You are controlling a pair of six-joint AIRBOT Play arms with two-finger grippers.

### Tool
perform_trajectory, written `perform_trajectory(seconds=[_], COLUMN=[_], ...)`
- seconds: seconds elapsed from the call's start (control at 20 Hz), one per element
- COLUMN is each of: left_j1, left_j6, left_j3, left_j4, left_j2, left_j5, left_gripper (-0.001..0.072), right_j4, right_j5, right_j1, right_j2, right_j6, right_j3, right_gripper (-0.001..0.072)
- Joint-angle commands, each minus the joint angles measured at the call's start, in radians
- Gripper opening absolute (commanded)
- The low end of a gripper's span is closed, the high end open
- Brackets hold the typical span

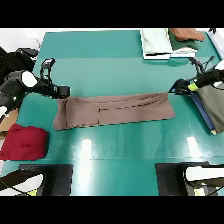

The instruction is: Fold the shirts.

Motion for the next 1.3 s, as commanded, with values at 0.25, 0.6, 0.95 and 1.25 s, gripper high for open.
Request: perform_trajectory(seconds=[0.25, 0.6, 0.95, 1.25], left_j1=[-0.036, -0.266, -0.418, -0.441], left_j6=[0.043, -0.028, -0.029, -0.029], left_j3=[0.020, 0.021, 0.247, 0.296], left_j4=[-0.229, -0.245, -0.283, -0.306], left_j2=[-0.011, -0.132, -0.429, -0.525], left_j5=[0.023, 0.165, 0.204, 0.206], left_gripper=[0.0022, 0.0022, 0.0021, 0.0022], right_j4=[0.167, 0.316, 0.386, 0.385], right_j5=[0.010, -0.074, 0.076, 0.064], right_j1=[-0.181, -0.015, 0.064, 0.236], right_j2=[-0.102, -0.142, 0.079, 0.202], right_j6=[-0.125, -0.184, -0.111, -0.032], right_j3=[-0.211, -0.196, 0.055, 0.217], right_gripper=[0.0522, 0.0014, 0.0015, 0.0015])
